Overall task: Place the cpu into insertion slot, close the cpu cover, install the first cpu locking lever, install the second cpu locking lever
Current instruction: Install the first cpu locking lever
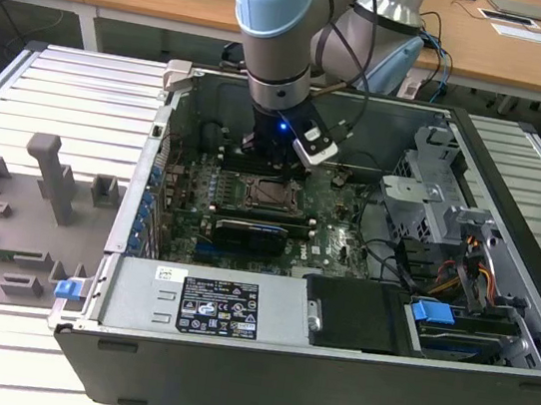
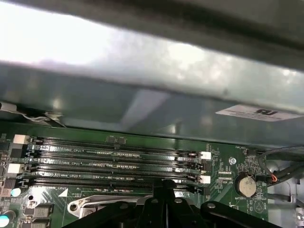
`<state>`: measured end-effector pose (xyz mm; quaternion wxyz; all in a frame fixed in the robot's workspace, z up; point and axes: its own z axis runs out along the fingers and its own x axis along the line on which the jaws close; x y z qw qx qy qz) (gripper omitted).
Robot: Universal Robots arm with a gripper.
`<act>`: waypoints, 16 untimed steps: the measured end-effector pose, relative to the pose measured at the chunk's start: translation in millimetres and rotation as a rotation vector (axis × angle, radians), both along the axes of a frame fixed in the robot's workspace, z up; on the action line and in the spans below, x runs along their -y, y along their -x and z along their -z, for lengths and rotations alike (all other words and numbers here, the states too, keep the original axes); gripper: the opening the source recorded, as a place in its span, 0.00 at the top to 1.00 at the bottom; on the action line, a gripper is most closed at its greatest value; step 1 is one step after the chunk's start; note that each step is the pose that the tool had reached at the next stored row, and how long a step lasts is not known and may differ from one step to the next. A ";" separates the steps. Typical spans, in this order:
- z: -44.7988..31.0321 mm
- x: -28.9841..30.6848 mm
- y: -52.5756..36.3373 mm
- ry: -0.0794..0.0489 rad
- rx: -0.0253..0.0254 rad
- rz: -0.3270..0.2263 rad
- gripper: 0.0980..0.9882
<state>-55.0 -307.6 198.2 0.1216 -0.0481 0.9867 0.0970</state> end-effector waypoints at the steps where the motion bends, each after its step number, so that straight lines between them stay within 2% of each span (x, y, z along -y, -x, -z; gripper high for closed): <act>1: 0.0 -0.9 0.3 0.000 0.0000 0.002 0.99; 10: 0.0 -2.7 5.5 0.000 0.0000 0.019 0.99; 16: 0.0 -4.4 5.8 0.000 0.0000 0.045 0.99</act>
